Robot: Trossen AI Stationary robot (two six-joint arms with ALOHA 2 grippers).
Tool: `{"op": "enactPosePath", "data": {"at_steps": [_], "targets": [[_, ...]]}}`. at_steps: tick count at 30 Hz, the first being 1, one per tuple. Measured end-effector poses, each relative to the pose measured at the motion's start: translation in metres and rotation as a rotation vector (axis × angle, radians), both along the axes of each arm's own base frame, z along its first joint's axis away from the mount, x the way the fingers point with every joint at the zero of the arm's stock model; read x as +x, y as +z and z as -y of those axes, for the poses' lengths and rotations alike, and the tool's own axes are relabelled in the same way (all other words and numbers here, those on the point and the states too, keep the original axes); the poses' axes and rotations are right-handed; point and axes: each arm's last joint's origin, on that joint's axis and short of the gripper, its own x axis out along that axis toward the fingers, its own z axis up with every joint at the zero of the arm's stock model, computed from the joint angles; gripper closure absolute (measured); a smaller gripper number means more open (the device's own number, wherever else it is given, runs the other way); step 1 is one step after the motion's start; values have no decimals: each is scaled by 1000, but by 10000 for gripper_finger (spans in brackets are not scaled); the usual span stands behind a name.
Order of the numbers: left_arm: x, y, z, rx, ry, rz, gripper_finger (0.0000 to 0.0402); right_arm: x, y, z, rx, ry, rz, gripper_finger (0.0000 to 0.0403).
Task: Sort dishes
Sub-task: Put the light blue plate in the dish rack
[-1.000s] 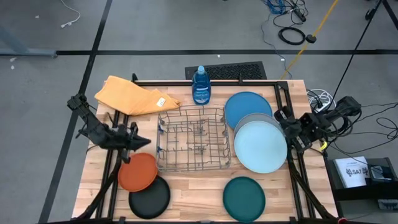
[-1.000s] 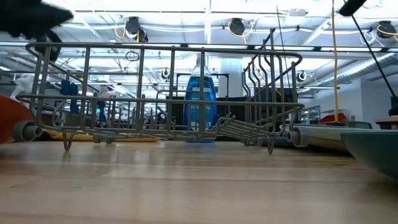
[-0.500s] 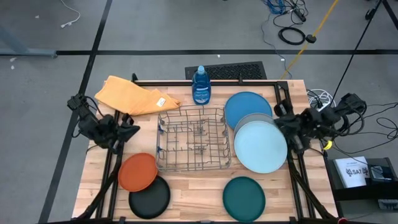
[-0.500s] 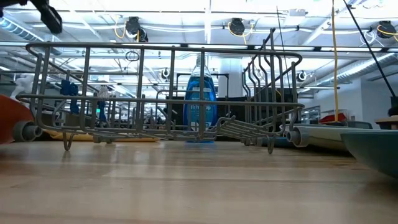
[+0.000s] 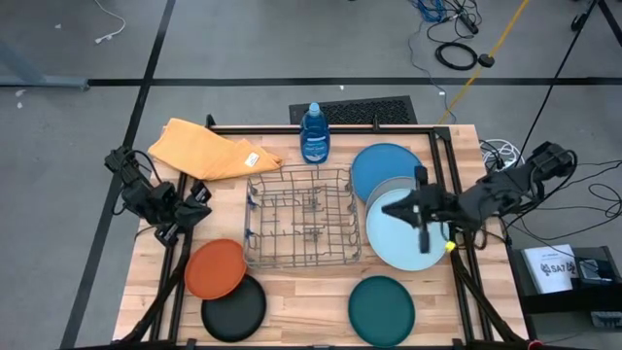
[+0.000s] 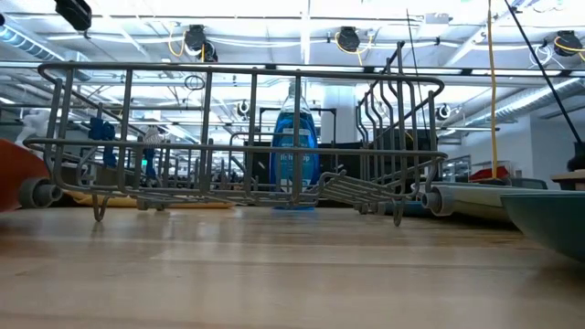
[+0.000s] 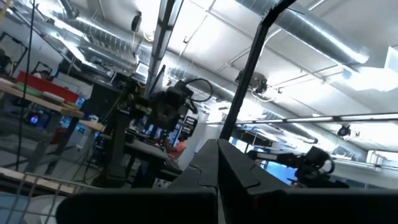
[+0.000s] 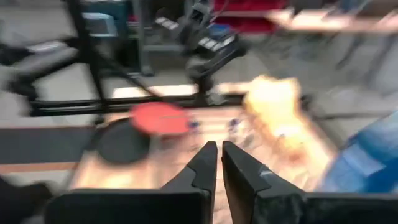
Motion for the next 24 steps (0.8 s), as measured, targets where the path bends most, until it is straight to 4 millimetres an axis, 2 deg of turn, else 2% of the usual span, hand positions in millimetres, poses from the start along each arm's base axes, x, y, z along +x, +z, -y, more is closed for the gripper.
{"op": "enactPosePath", "data": {"at_steps": [3,7,10,14,20,24], "targets": [[1,-1,1,5,-1,-7,401,10,6,-4,-32,-33,-3,388],[5,-6,6,41,-16,-63,401,19,-3,-11,93,10,-128,382],[10,-10,11,96,-18,-95,401,24,-26,-21,188,-7,-306,356],[15,-10,16,181,26,-81,390,41,-64,-44,266,-23,-560,293],[20,-7,21,227,70,-43,321,64,-117,-73,270,-92,-806,189],[22,-6,22,222,89,-36,279,67,-141,-82,237,-175,-926,155]]}}
